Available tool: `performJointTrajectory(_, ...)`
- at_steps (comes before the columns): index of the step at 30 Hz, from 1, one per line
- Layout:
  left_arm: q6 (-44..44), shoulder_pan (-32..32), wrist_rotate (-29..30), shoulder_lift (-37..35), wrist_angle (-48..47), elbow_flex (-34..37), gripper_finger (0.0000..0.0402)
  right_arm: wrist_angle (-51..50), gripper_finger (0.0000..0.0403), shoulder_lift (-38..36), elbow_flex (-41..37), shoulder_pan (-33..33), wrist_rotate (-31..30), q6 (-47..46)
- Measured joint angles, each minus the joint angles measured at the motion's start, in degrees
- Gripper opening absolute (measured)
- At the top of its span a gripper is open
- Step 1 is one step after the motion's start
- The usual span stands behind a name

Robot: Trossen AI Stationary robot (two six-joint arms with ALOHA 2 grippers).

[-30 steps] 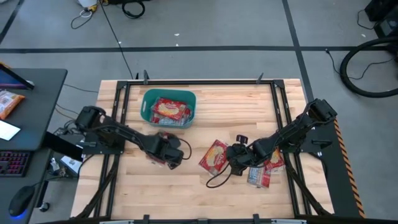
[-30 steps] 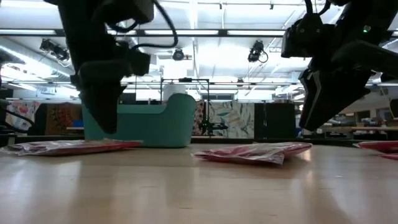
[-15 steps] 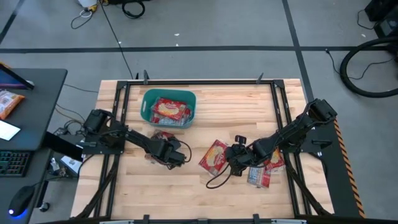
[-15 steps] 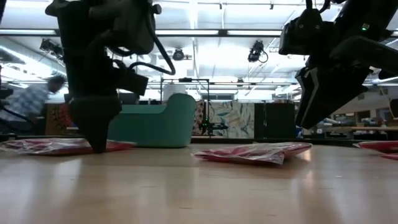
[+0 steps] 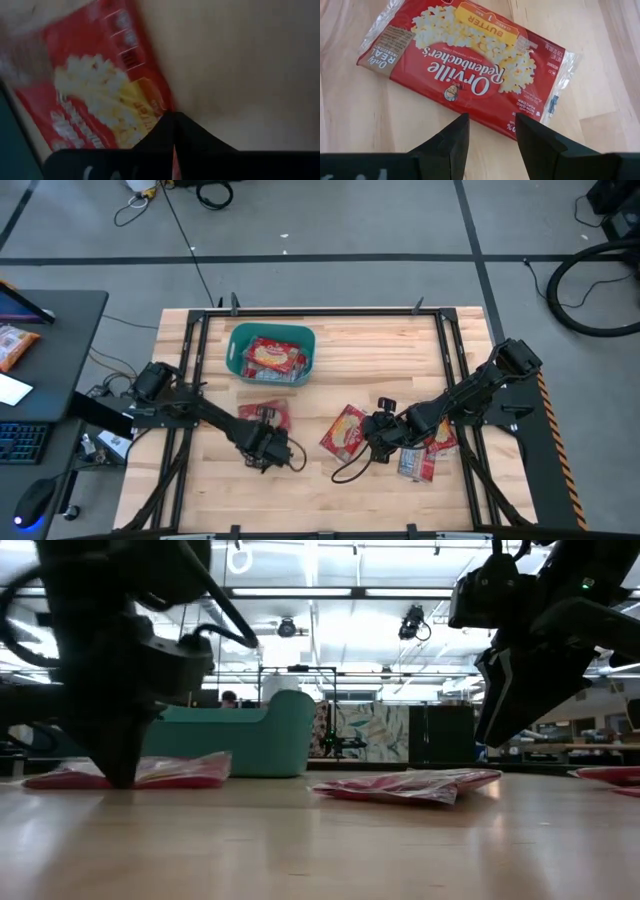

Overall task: Sort popcorn bags into baskets
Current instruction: Put the red popcorn pack into the green bin

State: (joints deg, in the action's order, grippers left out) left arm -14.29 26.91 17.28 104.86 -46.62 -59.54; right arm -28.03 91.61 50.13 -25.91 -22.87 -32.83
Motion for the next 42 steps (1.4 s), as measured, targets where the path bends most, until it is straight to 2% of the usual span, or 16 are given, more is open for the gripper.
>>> performJointTrajectory(5,-0.4,2.29,1.65,0.11,-0.45,-1.44,0.0006,0.09,0.0165,0.0,0.0,0.0,0.0,0.01)
performJointTrajectory(12,-3.41,4.53,6.43,0.11,-8.26,-7.26,0.0003,0.15,0.0165,0.0,0.0,0.0,0.02,0.0)
performJointTrajectory(19,-4.79,4.86,7.14,0.04,-9.52,-9.37,0.0002,0.87,0.0165,0.02,0.0,0.0,-0.01,0.03)
performJointTrajectory(22,-4.85,4.86,7.43,0.02,-8.96,-9.39,0.0001,7.6,0.0165,0.35,0.0,0.0,-1.46,2.9)
performJointTrajectory(27,-5.42,4.86,7.49,0.0,-8.34,-9.42,0.0001,26.2,0.0165,3.18,0.09,0.0,-4.89,17.98)
performJointTrajectory(30,-8.12,4.86,5.38,-0.04,-8.44,-9.43,0.0002,33.62,0.0165,5.78,0.09,0.08,-5.56,24.28)
performJointTrajectory(33,-14.31,4.86,4.52,-0.07,-8.16,-9.42,0.0019,37.37,0.0165,7.9,0.09,0.62,-5.57,26.42)
performJointTrajectory(36,-19.57,4.83,4.54,-0.09,-7.37,-9.41,0.0057,37.48,0.0165,9.34,0.08,1.29,-5.57,25.56)
performJointTrajectory(42,-21.03,4.93,6.08,-0.13,-2.37,-6.72,0.0145,37.48,0.0165,9.6,0.06,1.95,-4.2,22.27)
